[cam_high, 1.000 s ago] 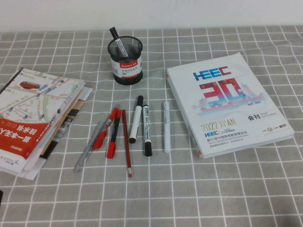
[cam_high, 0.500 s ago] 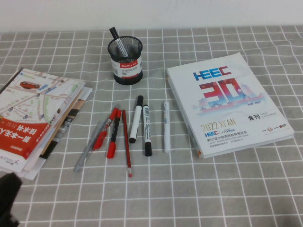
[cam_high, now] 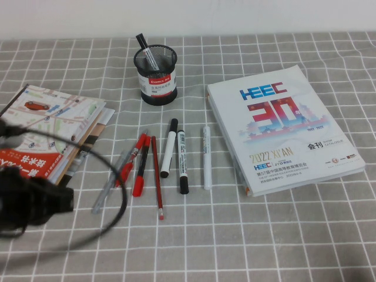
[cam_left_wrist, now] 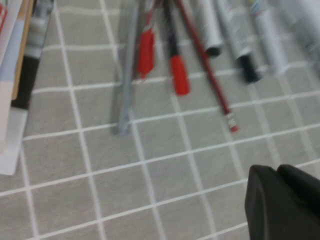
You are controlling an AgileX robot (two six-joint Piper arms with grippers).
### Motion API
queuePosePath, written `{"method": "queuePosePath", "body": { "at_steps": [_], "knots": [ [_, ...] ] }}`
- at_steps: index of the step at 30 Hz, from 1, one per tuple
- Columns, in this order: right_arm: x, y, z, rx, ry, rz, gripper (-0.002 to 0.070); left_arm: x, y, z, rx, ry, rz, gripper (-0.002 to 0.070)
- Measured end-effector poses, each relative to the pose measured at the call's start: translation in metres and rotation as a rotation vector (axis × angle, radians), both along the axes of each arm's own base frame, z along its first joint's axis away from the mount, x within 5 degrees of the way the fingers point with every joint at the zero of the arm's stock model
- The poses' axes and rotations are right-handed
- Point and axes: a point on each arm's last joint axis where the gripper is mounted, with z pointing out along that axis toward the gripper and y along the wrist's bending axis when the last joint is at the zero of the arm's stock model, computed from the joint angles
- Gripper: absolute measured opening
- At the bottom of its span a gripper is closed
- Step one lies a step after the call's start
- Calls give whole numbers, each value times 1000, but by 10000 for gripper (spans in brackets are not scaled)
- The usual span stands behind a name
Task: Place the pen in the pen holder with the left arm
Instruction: Pick up the pen on the table
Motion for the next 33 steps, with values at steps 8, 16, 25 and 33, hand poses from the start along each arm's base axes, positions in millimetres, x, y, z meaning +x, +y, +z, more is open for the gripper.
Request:
{"method": "queuePosePath", "body": {
  "at_steps": [8, 16, 25, 33],
  "knots": [
    [0, 0, 0, 0, 0, 0, -15, 52, -5, -8, 101, 182, -78, -3],
    [0, 0, 0, 0, 0, 0, -15, 82, -43, -16, 242, 234, -198, -3],
    [0, 0, 0, 0, 0, 0, -15, 116, -66, -27, 378, 288, -268, -3],
    [0, 0, 0, 0, 0, 0, -15, 136, -70, -48, 440, 328, -298, 69]
  ]
}}
